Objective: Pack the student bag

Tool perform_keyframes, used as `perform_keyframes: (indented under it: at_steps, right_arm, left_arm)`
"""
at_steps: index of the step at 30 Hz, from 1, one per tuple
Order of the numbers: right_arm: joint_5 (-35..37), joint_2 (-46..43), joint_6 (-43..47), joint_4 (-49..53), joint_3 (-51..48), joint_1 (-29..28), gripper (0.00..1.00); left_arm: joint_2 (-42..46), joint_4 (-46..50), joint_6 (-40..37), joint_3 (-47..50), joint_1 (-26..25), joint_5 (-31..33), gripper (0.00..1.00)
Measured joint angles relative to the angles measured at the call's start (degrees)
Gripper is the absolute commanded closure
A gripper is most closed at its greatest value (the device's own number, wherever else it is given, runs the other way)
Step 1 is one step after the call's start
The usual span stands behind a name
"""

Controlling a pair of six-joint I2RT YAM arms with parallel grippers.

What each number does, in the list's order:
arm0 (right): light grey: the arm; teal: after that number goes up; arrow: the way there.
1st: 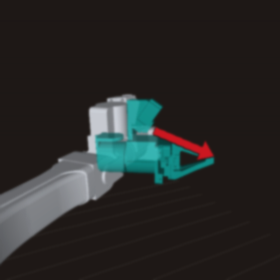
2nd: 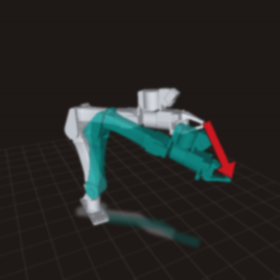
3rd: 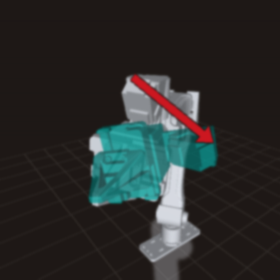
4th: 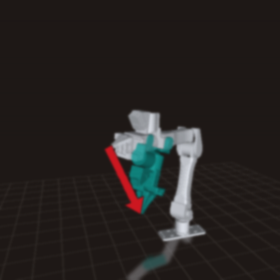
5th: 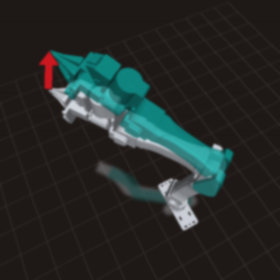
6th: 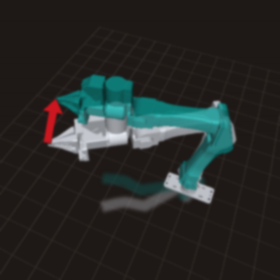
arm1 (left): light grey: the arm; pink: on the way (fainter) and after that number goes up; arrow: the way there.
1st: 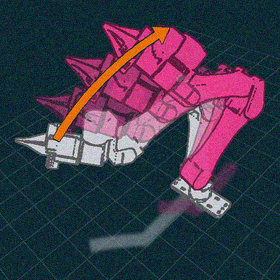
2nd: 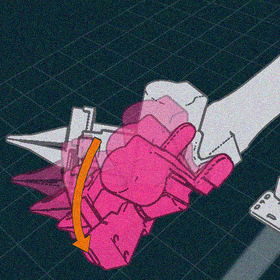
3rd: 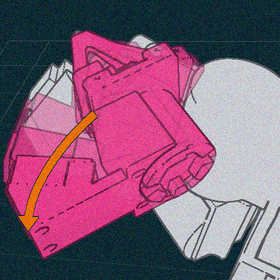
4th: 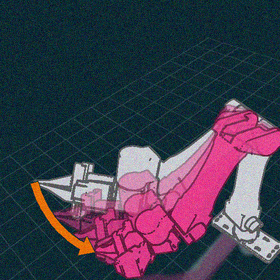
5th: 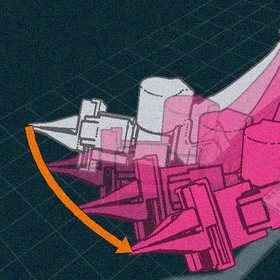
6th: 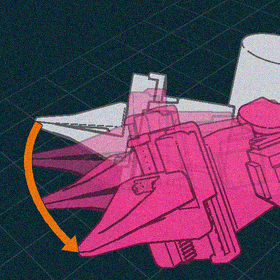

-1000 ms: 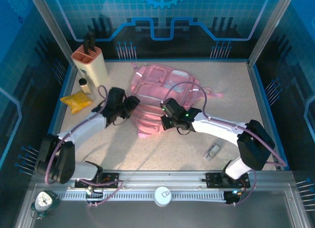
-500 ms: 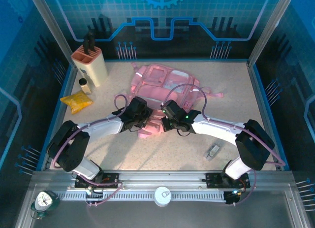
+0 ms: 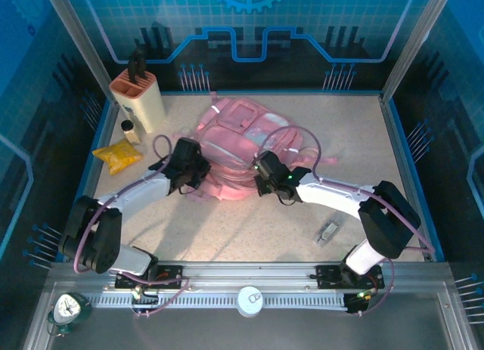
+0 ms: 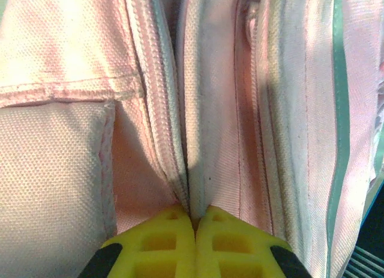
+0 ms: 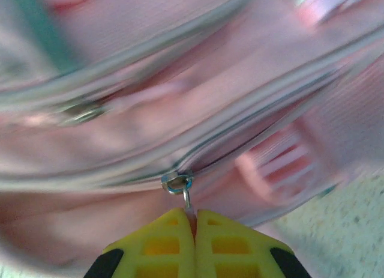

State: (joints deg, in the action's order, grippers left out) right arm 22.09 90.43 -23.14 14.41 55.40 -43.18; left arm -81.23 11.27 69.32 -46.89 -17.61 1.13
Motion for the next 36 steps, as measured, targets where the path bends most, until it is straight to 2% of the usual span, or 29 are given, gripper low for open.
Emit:
perform_keyframes:
  at_steps: [5,10,11,12,13,15,18,21,23,25,30,33,36]
  right_arm:
    - [1.4,4.6,2.9,-1.8,3.5,4.4,1.0]
    - [1.0,7.2,3.7,-1.6,6.5,4.7,1.0]
    - [0.3,7.2,3.7,-1.3,6.8,4.9,0.94]
    - [-0.5,7.1,3.6,-1.0,7.0,5.1,0.82]
    - [-1.8,7.0,3.0,-0.8,7.0,5.4,0.73]
    - [-4.4,6.1,1.9,0.9,7.0,6.2,0.64]
    - [-11.1,3.6,-1.5,2.8,7.1,7.6,0.55]
    - [-18.6,3.2,-5.6,4.1,9.6,8.8,0.46]
    - [-22.6,3.9,-7.7,4.2,11.9,9.5,0.46]
    - [-25.8,6.4,-9.1,4.3,15.5,10.2,0.51]
    - [-30.1,16.0,-9.6,4.6,24.5,11.5,0.53]
    - [-31.6,19.7,-8.6,5.2,25.7,12.1,0.64]
    - [-33.5,22.1,-7.6,6.0,26.9,12.4,0.68]
  left_arm:
    - [-1.7,2.9,-9.3,-2.0,8.5,-6.0,1.0]
    - [-3.3,3.5,-13.5,-3.4,10.8,-8.4,1.0]
    - [-3.3,3.6,-14.2,-3.6,10.9,-8.8,1.0]
    - [-3.3,3.7,-14.5,-3.8,11.0,-9.0,0.98]
    - [-3.3,3.8,-15.1,-3.8,11.0,-9.2,0.91]
    - [-3.1,4.1,-15.9,-3.8,11.0,-9.2,0.72]
    - [-0.7,5.8,-17.2,-3.5,10.4,-7.8,0.6]
    - [4.5,6.6,-17.1,-2.9,7.5,-5.8,0.51]
    - [7.7,6.9,-16.8,-2.8,4.5,-4.1,0.46]
    - [9.8,7.0,-16.3,-2.7,1.1,-1.9,0.42]
    - [10.4,7.5,-14.4,-2.7,-7.7,4.5,0.32]
    - [9.8,7.2,-13.8,-2.8,-11.8,7.6,0.28]
    - [6.4,6.9,-13.2,-3.5,-14.5,9.9,0.25]
